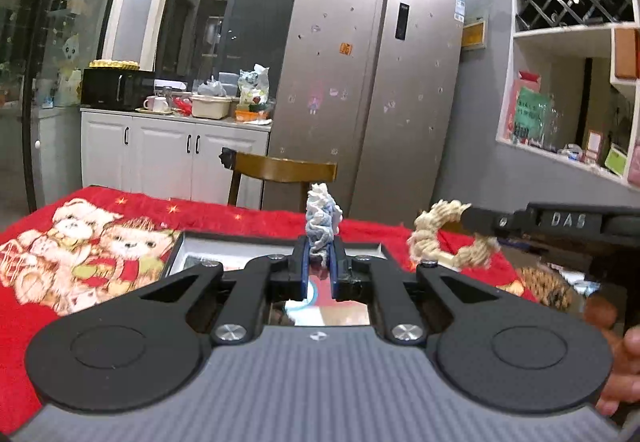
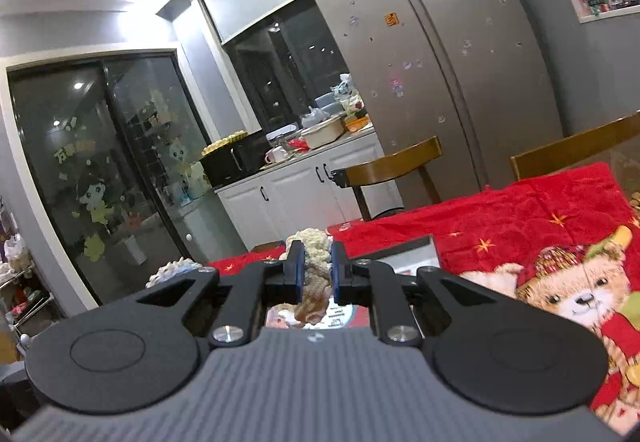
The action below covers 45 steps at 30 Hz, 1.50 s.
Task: Organize objects
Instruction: 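Carry the lace scrunchie with left tool while right tool carries knitted scrunchie into box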
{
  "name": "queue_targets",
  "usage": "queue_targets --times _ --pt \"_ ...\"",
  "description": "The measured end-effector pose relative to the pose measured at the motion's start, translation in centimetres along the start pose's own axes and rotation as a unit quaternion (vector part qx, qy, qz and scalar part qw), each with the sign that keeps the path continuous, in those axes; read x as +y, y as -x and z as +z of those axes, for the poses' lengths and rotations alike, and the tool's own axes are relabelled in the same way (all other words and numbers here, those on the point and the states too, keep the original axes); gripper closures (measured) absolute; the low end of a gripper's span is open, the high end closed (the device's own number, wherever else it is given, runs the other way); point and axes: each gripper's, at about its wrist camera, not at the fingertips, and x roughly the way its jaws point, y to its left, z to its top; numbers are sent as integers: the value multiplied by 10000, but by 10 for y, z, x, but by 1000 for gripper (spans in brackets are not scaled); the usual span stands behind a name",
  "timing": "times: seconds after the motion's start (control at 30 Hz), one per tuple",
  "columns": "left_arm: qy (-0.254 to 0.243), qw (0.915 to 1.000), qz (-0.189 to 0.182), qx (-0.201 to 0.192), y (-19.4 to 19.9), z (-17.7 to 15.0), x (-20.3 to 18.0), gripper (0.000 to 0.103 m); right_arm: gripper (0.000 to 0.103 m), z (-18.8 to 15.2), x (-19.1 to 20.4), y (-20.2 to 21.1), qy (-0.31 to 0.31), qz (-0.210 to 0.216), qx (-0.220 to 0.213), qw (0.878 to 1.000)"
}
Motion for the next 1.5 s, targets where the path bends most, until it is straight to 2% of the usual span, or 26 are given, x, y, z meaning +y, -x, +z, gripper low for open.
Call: queue_targets --times 0.1,0.27,0.5,0.7,0.93,1.03,1.3,1.5 --pt "126 9999 -55 19 -12 11 -3 91 88 6 0 -12 2 -18 -31 10000" --pt "152 9997 -167 79 -39 9 -11 91 88 9 1 -32 151 -364 39 9992" --pt "103 9969 -169 761 -97 -9 -17 91 88 -4 -13 -62 -67 -476 391 9981" --pt "10 9941 -41 1088 -125 -33 -8 91 88 -23 -36 -77 -130 -604 691 9957" --pt "-27 9920 165 1250 -138 -57 1 91 88 -44 -57 -83 -245 -457 884 9947" --pt "-45 9920 194 1244 -138 -61 2 91 88 -49 -57 -85 -139 -350 859 9956" --pt "-317 9916 345 1202 -137 -73 -6 91 88 -60 -61 -95 -199 -393 1019 9938" --pt "-312 9911 456 1210 -138 -77 -5 91 88 -61 -65 -98 -182 -312 1006 9943"
